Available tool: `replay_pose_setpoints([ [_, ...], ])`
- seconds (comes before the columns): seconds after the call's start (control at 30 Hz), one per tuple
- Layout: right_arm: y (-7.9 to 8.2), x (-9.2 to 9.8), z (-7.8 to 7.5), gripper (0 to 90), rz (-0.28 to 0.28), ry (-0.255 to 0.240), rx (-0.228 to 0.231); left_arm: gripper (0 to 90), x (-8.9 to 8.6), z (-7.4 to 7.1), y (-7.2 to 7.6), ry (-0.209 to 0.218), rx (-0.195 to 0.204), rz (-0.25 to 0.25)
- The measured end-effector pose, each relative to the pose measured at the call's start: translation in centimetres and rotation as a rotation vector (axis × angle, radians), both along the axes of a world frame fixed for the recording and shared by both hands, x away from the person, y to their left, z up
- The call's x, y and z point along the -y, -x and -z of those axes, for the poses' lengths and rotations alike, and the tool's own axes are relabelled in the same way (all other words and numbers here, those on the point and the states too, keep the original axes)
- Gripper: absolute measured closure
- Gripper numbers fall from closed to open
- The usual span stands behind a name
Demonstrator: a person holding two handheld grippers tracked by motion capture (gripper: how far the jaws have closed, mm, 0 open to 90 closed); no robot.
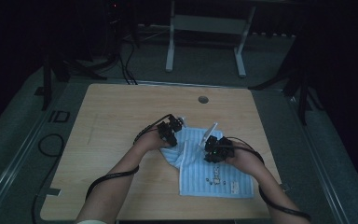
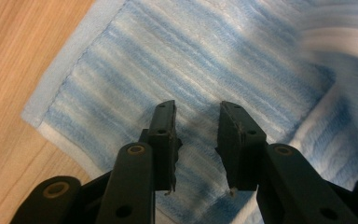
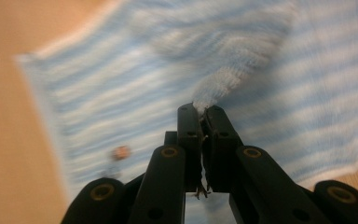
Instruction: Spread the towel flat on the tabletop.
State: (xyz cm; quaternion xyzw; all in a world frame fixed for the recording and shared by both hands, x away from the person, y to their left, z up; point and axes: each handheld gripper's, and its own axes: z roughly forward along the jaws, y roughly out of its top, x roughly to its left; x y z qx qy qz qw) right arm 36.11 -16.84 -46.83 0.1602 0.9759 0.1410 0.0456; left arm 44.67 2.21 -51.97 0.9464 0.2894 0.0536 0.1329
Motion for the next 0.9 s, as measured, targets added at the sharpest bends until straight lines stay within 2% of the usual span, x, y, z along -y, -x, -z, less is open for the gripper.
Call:
replay_pose_setpoints([
  [0.07,2.3,-0.9,-1.0,86.0,-0.053,-0.023,0.028,65.8,0.0,0.0,0.0,-0.008,0.001,0.004],
  [0.13,4.7,-2.1,-1.6,85.9,-0.113,-0.043,0.023,65.8,0.1,0.0,0.0,-0.009,0.0,0.0],
  [0.17,4.7,-2.1,-1.6,85.9,-0.113,-0.043,0.023,65.8,0.1,0.0,0.0,-0.009,0.0,0.0],
  [0.2,5.8,-2.7,-1.6,85.9,-0.145,-0.064,0.015,65.8,0.1,0.0,0.0,-0.01,0.001,-0.001],
  [0.23,8.2,-4.3,-1.0,85.7,-0.197,-0.076,-0.025,65.8,0.1,0.0,0.0,-0.008,0.002,-0.001],
  [0.27,8.2,-4.3,-1.0,85.7,-0.197,-0.076,-0.025,65.8,0.1,0.0,0.0,-0.008,0.002,-0.001],
  [0.3,9.7,-5.5,-0.2,85.0,-0.233,-0.075,-0.044,65.7,0.0,0.0,-0.1,-0.004,0.002,-0.002],
  [0.33,10.6,-6.3,0.5,82.3,-0.271,-0.082,-0.089,65.7,0.0,0.0,-0.1,-0.004,0.002,-0.002],
  [0.4,11.6,-7.0,1.0,76.6,-0.317,-0.109,-0.133,65.7,-0.1,0.0,0.0,0.008,0.002,-0.012],
  [0.43,11.8,-7.1,0.9,75.2,-0.331,-0.139,-0.154,65.4,-0.3,0.0,0.0,0.005,0.007,-0.009],
  [0.47,11.7,-7.0,0.5,74.8,-0.335,-0.158,-0.157,64.6,-0.3,0.0,0.2,-0.002,0.005,-0.016],
  [0.5,11.3,-6.7,0.0,74.2,-0.33,-0.165,-0.12,64.1,-0.3,-0.2,0.5,-0.006,0.004,-0.012],
  [0.53,10.4,-6.0,-0.9,74.2,-0.288,-0.166,-0.071,60.8,-0.3,-0.4,0.8,-0.002,0.008,-0.003],
  [0.6,8.7,-4.5,-2.1,74.5,-0.224,-0.17,-0.045,60.3,-0.4,-0.9,1.3,0.006,0.008,0.009],
  [0.63,7.8,-3.6,-2.5,75.0,-0.186,-0.176,-0.026,58.7,-0.6,-1.7,2.5,0.029,0.02,0.036],
  [0.67,6.8,-2.7,-2.6,75.1,-0.14,-0.17,-0.021,57.4,-0.7,-2.0,3.2,0.034,0.021,0.052],
  [0.7,6.8,-2.7,-2.6,75.1,-0.14,-0.17,-0.021,57.4,-0.7,-2.0,3.2,0.034,0.021,0.052],
  [0.73,4.3,-0.6,-1.9,77.2,-0.035,-0.123,0.003,57.4,-0.9,-2.2,4.1,0.048,0.021,0.07],
  [0.8,3.9,-0.3,-1.5,77.3,-0.017,-0.109,0.006,57.3,-1.4,-2.2,5.1,0.053,0.01,0.084],
  [0.83,2.8,0.7,-0.4,79.4,0.043,-0.072,0.0,57.4,-1.7,-2.2,5.6,0.054,0.009,0.086],
  [0.9,1.9,1.7,1.3,79.9,0.089,-0.048,-0.022,57.4,-2.5,-2.0,6.4,0.065,-0.002,0.083],
])
